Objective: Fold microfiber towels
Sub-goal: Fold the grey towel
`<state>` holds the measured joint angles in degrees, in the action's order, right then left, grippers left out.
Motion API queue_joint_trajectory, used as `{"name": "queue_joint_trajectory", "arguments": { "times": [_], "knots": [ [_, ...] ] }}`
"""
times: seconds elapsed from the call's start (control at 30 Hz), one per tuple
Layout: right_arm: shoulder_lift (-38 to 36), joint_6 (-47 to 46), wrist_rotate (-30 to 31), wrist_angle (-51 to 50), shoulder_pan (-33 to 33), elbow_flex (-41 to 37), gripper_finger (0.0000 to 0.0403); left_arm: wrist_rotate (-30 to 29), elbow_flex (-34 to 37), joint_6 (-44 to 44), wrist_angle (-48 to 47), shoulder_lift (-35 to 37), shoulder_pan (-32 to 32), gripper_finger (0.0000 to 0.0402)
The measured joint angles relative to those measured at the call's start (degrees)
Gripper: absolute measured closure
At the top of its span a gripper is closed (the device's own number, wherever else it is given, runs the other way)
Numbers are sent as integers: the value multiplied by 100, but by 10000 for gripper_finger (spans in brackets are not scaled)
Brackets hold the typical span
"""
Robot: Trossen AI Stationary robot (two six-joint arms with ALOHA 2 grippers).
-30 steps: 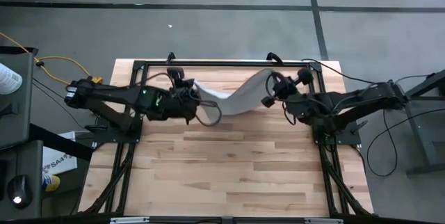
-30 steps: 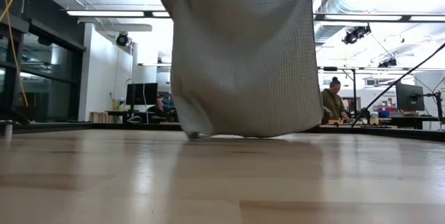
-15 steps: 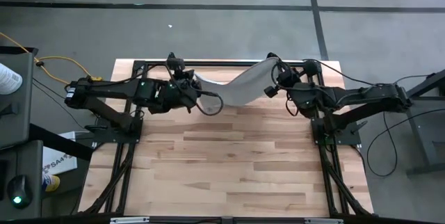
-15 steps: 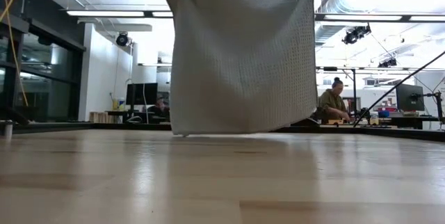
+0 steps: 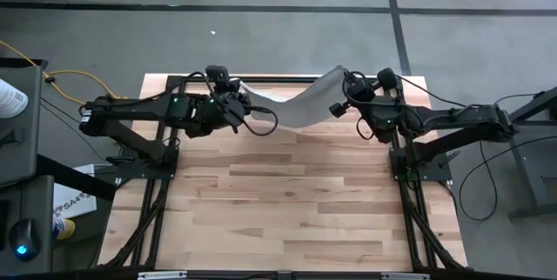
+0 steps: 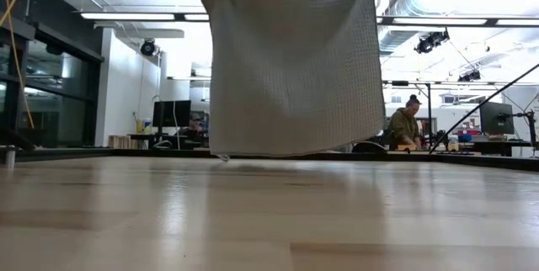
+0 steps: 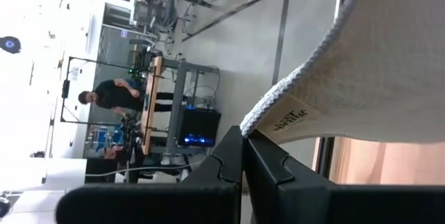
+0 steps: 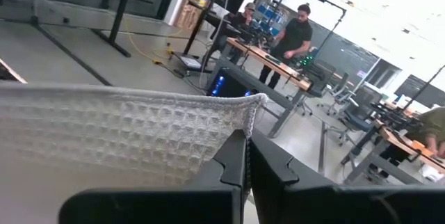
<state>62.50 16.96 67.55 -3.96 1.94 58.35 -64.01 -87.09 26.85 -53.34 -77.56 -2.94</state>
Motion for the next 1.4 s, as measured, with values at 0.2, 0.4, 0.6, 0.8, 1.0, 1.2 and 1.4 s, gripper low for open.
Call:
{"name": "queue_joint_trajectory", "arguments": {
  "times": [0.2, 0.4, 0.6, 0.8, 1.0, 1.2, 1.4],
  "knots": [
    [0, -62, -44, -227, -219, 0, 399, 26, 0, -703, -770, 20, 0, 401],
    [4, -452, -104, -752, -404, 0, 399, 44, 0, -1312, -1477, 20, 0, 401],
    [4, -469, -675, -751, -916, 0, 399, 234, 0, -682, -952, 20, 472, 401],
    [7, -452, -1264, -639, -1549, 0, 399, 546, 4, -62, -89, -38, 1219, 401],
    [7, -18, -2061, 309, -2273, 0, 399, 770, 4, 1017, 1272, -32, 1680, 401],
    [4, -1239, -3105, -912, -2296, 9, 399, 1922, 23, -349, 99, -28, 1608, 401],
    [6, -2665, -3558, -2095, -1469, -568, 399, 2559, 714, -1968, -1114, -31, 891, 401]
  ]
}}
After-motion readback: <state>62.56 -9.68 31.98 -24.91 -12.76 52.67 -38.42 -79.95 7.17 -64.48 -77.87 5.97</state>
